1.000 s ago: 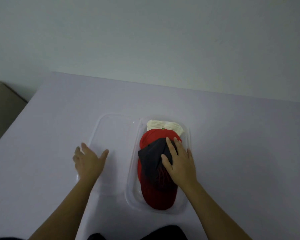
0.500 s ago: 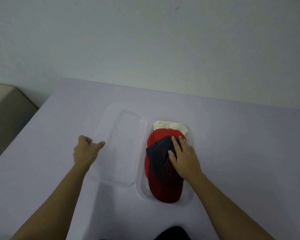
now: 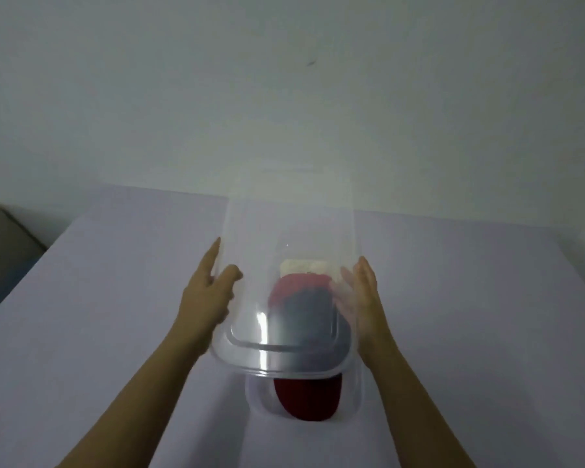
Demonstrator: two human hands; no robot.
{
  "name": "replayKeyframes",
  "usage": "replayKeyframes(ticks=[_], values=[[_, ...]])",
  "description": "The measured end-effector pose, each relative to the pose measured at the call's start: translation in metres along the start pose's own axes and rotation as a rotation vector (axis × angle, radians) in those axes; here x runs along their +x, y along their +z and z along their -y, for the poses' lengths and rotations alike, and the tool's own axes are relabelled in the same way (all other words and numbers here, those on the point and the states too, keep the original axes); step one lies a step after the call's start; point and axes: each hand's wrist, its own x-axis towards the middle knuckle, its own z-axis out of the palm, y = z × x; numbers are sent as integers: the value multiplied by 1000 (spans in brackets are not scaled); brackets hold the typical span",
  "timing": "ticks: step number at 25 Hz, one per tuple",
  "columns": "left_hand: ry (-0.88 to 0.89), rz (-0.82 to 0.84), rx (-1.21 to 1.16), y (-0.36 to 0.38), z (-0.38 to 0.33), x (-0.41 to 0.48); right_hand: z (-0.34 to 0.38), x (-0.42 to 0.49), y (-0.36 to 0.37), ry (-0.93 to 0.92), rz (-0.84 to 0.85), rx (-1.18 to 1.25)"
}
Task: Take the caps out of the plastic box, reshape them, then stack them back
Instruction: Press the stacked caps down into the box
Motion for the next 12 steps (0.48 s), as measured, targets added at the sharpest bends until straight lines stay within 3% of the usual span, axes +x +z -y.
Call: replayKeyframes(ticks=[2, 7, 12], values=[[-98, 42, 12, 22, 26, -8, -4, -9, -20, 65, 24, 17], [-74, 23, 317, 53, 83, -21, -64, -25, -40, 94, -144, -425], [-52, 103, 282, 64, 99, -19, -89, -26, -34, 152, -224, -427]])
